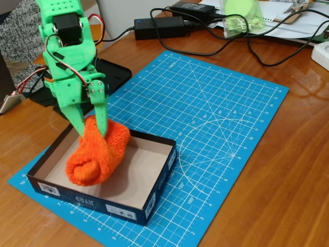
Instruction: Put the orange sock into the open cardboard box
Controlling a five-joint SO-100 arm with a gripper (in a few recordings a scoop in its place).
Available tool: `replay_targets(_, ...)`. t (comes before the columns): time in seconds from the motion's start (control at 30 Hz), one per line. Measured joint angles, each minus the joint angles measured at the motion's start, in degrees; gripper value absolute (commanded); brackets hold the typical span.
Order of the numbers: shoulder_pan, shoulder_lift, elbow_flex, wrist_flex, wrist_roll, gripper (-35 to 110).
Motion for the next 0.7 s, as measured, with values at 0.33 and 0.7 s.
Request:
replay_targets(0.33, 0.6, 1.0, 2.5, -9.0, 8.9, 0)
replay_targets(0.7, -3.9, 10.8, 12.0, -2.0, 7.0, 25)
